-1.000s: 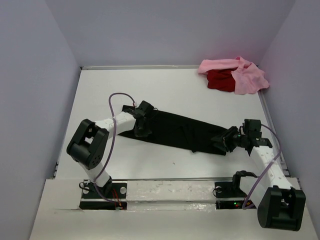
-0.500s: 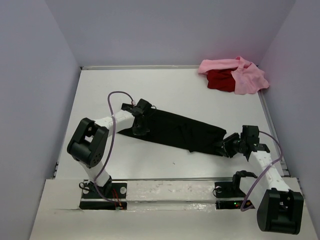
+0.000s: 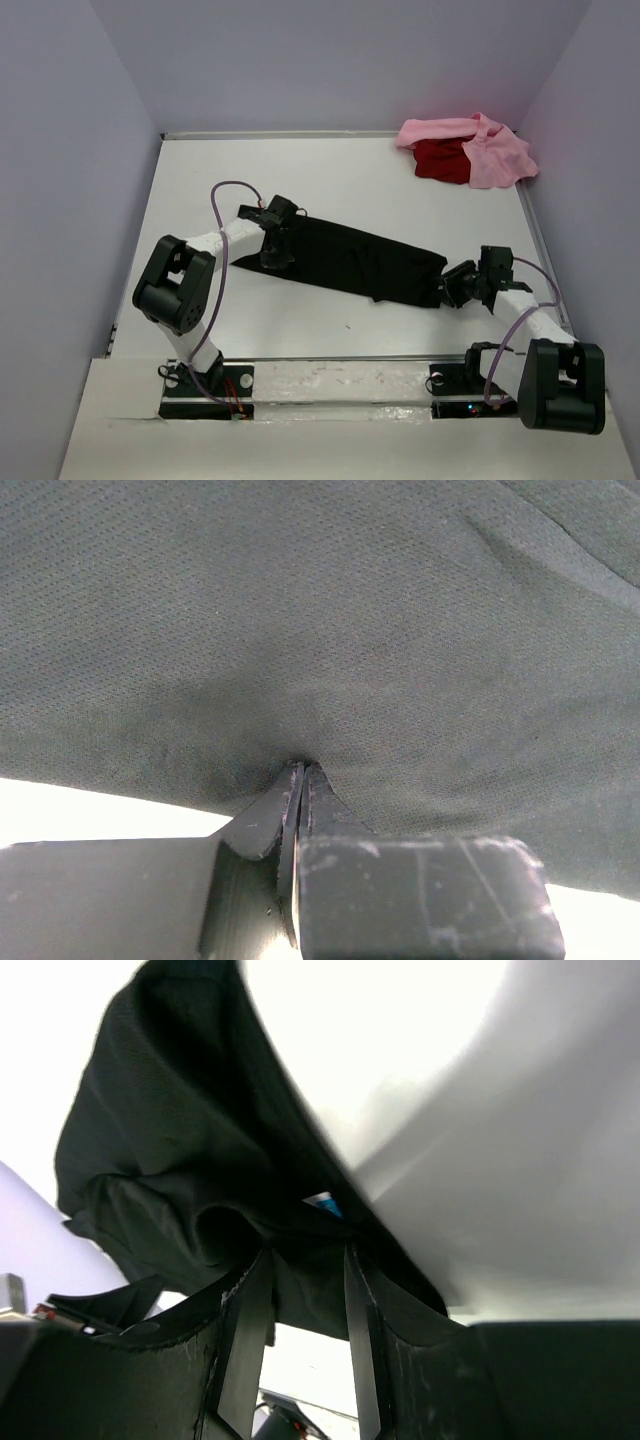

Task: Fold and stack the t-shirts
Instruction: Fold the tshirt

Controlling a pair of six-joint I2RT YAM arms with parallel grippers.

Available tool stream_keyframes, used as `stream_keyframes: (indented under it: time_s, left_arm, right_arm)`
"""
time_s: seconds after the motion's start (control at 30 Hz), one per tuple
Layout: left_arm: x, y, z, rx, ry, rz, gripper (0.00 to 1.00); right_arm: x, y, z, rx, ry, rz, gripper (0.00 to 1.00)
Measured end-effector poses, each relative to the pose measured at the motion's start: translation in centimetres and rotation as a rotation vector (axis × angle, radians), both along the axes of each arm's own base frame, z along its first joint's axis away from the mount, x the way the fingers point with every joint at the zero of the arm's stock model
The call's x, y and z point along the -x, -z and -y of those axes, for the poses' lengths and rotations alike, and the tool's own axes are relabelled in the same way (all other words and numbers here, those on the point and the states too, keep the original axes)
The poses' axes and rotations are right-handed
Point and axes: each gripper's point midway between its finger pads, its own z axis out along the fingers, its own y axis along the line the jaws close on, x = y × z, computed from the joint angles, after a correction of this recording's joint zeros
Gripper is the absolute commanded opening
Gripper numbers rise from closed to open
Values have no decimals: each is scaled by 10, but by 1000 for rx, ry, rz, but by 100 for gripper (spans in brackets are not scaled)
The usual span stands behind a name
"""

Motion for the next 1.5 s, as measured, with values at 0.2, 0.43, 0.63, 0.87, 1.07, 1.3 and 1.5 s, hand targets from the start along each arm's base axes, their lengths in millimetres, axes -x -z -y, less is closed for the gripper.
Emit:
stream_keyframes:
  time_s: [0.2, 0.43, 0.63, 0.87, 1.07, 1.3, 1.5]
  left_arm:
    - [0, 0, 0, -2, 3, 1, 7]
    - [0, 0, -1, -4, 2, 2, 7]
    - [-1, 0, -1, -7, 1, 3, 7]
    - [-1, 0, -2, -11, 0, 5, 7]
    - [-1, 0, -2, -13, -1, 6, 7]
    - [-1, 0, -2, -14, -1, 6, 7]
    - [-1, 0, -3, -14, -1, 6, 7]
  right_arm:
    - [-17, -10, -1, -15, -3, 40, 40]
    - [-36, -40, 1, -5, -9, 128, 41]
    - [-44, -49, 0, -9, -20, 149, 40]
    - [-43, -45, -2, -24, -27, 132, 41]
    - [-43, -40, -5, -38, -31, 117, 41]
    - [-46, -32, -16, -51, -62, 100, 41]
    - [-45, -21, -25, -60, -83, 65, 41]
